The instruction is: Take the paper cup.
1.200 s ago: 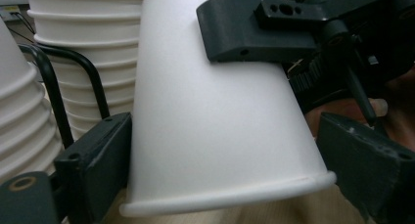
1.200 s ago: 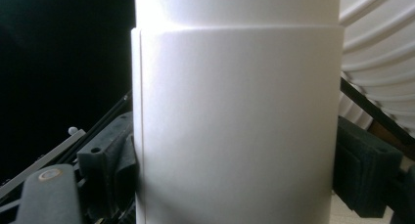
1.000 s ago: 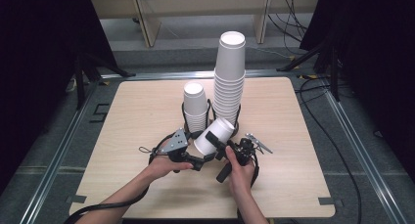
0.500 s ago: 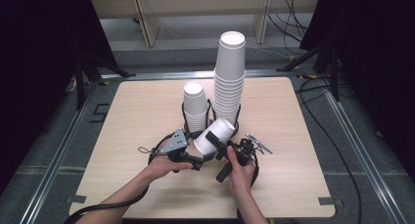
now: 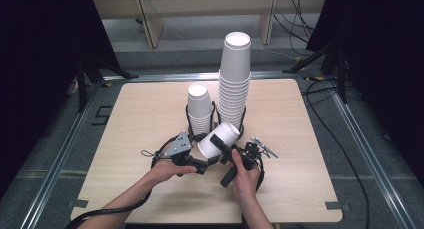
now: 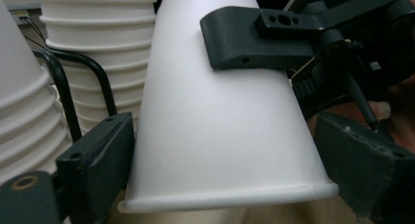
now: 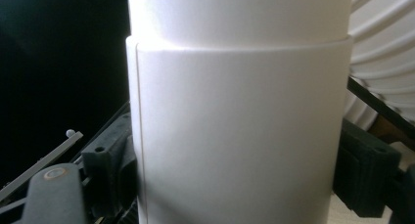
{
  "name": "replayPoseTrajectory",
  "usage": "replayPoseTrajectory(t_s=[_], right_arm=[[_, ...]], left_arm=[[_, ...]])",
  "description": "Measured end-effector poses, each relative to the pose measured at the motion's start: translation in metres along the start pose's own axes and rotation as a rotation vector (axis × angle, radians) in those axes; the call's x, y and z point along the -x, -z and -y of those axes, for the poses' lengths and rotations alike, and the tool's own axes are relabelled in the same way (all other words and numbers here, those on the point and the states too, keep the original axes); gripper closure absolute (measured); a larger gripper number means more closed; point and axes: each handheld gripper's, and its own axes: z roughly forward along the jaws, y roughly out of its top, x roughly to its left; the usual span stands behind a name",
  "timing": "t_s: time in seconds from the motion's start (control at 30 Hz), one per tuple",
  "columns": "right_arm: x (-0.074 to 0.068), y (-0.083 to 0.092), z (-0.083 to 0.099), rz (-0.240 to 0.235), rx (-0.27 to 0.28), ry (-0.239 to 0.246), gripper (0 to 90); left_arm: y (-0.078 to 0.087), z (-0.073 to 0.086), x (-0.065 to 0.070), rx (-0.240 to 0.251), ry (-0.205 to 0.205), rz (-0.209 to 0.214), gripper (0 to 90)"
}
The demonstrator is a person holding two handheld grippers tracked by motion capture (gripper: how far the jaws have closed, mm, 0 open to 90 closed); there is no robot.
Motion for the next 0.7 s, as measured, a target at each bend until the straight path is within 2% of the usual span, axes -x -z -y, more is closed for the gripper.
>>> replayPoseTrajectory(t_s=[0.03,0.1,0.13,0.17,0.23,0.27,0.3,0.37,0.4,0.43,0.5,0.53,0.6,0.67,0.7], right_arm=[[-0.0017,0.0004,0.0003,0.001,-0.006,-0.023,19.5],[-0.0017,-0.0001,0.0003,-0.018,-0.005,-0.006,20.0],[-0.0011,0.0001,0.0004,-0.034,-0.008,0.005,20.3],[-0.0031,-0.0006,0.0004,-0.037,-0.009,0.009,20.4],[-0.0043,-0.0004,-0.0003,-0.035,-0.014,0.017,20.5],[-0.0043,-0.0006,-0.0005,-0.027,-0.013,0.007,20.5],[-0.0042,-0.0002,-0.0007,-0.034,-0.014,0.005,20.6],[-0.0042,-0.001,-0.0002,-0.034,-0.016,0.001,20.6],[-0.0038,-0.001,0.0,-0.026,-0.011,0.012,20.6],[-0.0044,-0.001,0.0005,-0.039,-0.015,-0.008,20.6],[-0.0031,-0.0013,0.0008,-0.045,-0.009,0.011,20.2],[-0.0025,-0.0017,0.0009,-0.053,-0.011,0.016,19.6],[-0.0028,-0.0016,0.0007,-0.077,-0.02,0.004,18.0],[-0.0029,-0.0023,0.0008,-0.068,-0.015,0.002,16.9],[-0.0031,-0.0026,0.0005,-0.072,-0.013,0.001,16.5]], left_arm=[[-0.0021,0.0012,0.0006,0.009,-0.01,0.011,5.4],[-0.0027,0.0016,0.002,-0.018,-0.033,0.007,1.6],[-0.0044,0.0026,0.0022,-0.004,-0.023,0.013,0.7],[-0.0033,0.002,0.0021,-0.017,-0.026,0.005,0.4],[-0.0052,0.0026,0.0019,0.008,-0.014,0.018,0.6],[-0.0051,0.0024,0.0019,0.003,-0.016,0.014,0.8],[-0.0036,0.0014,0.0014,-0.022,-0.031,0.005,0.7],[-0.0039,0.0017,0.0025,-0.028,-0.031,-0.003,0.7],[-0.004,0.0014,0.0028,-0.031,-0.046,-0.002,0.7],[-0.004,0.001,0.0025,-0.033,-0.059,0.001,0.8],[-0.0033,0.0005,0.0027,-0.043,-0.059,0.0,1.6],[-0.0041,0.0011,0.0025,-0.031,-0.061,0.006,2.5],[-0.0012,-0.0002,0.0026,-0.051,-0.057,-0.001,4.6],[-0.0011,-0.001,0.0019,-0.036,-0.062,0.005,6.1],[0.0002,-0.0019,0.002,-0.047,-0.062,-0.001,6.7]])
